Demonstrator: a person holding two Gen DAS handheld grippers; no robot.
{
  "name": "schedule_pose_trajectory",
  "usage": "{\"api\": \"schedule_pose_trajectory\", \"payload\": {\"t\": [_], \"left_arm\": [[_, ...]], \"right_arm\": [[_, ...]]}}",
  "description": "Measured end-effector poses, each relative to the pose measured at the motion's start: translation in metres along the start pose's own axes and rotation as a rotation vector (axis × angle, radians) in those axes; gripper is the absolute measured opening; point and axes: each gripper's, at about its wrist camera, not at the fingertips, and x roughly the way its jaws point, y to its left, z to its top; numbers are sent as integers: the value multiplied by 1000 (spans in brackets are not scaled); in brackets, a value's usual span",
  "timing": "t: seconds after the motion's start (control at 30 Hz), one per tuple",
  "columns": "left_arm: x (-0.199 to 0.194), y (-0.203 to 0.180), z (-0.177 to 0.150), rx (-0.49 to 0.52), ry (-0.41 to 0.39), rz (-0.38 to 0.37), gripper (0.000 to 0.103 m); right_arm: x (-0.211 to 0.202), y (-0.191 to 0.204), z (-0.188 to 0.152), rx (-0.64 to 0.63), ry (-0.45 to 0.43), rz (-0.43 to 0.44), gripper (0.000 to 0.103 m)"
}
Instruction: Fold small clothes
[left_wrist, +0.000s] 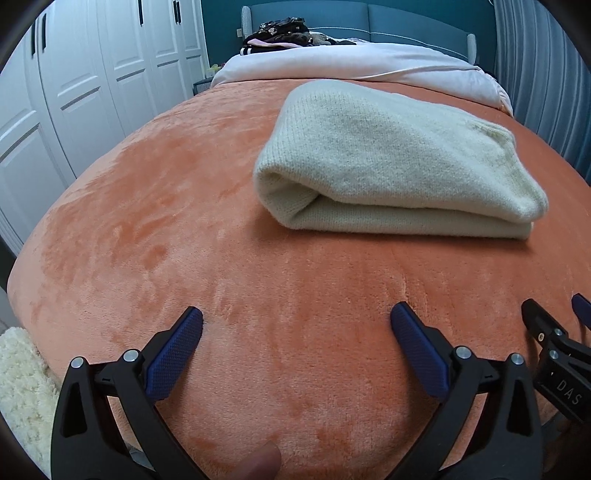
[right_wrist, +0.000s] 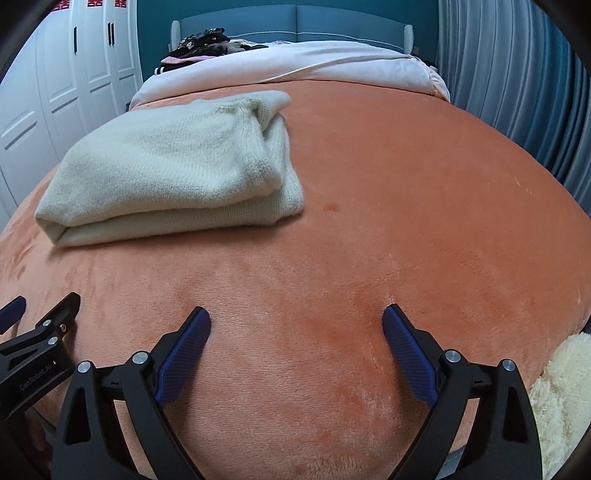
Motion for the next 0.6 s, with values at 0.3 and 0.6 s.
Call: {"api": "schedule_pose_trajectory", "payload": {"t": [0.3,0.6], "left_arm": [[2,1,1,0,0,-1,98],[2,0,0,5,-4,7,98]], "right_arm": [[6,-1,5,8,13,18,98],[7,-3,5,9,12,20,98]]}}
